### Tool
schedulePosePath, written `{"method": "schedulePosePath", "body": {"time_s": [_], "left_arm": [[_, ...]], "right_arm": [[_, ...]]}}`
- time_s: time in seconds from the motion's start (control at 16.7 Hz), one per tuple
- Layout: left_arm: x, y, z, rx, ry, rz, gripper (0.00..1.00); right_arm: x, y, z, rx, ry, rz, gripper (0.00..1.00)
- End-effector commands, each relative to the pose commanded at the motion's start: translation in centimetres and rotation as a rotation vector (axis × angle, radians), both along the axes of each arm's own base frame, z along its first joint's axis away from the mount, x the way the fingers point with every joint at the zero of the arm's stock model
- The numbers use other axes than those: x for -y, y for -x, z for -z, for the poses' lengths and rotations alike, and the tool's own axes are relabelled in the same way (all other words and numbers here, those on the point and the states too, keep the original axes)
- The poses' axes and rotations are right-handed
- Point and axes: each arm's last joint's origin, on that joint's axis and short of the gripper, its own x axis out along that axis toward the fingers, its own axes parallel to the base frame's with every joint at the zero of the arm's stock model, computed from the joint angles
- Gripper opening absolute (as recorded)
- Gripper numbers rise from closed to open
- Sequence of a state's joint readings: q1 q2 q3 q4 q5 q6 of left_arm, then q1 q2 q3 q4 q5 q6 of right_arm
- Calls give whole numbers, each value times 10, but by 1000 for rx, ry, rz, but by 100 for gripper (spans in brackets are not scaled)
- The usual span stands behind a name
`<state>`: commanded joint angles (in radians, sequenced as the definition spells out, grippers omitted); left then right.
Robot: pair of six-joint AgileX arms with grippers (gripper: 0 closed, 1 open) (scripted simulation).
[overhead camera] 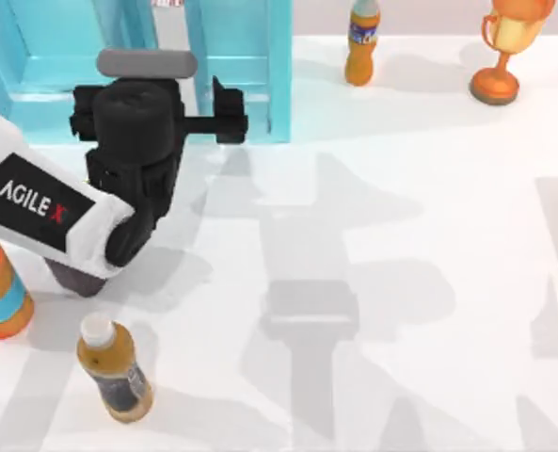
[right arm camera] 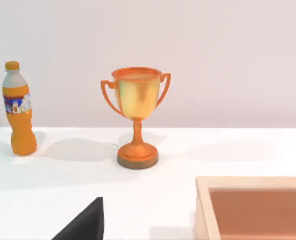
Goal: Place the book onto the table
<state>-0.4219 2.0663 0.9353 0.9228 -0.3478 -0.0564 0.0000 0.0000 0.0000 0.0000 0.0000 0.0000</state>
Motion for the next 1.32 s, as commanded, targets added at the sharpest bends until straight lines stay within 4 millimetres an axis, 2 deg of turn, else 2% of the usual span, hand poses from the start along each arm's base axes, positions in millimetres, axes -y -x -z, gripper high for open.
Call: {"method": "schedulePosePath", "body": {"time_s": [0.48, 0.66, 0.9, 1.32], "left_arm": [[7, -64, 15, 1, 0, 2, 100], [5, -75, 23, -2, -1, 1, 100], [5, -76, 23, -3, -1, 1, 100], [5, -76, 23, -3, -1, 1, 47]], "right_arm": [[0, 0, 0, 0, 0, 0, 100], [0, 0, 0, 0, 0, 0, 100], [0, 0, 0, 0, 0, 0, 100], [0, 0, 0, 0, 0, 0, 100]]}}
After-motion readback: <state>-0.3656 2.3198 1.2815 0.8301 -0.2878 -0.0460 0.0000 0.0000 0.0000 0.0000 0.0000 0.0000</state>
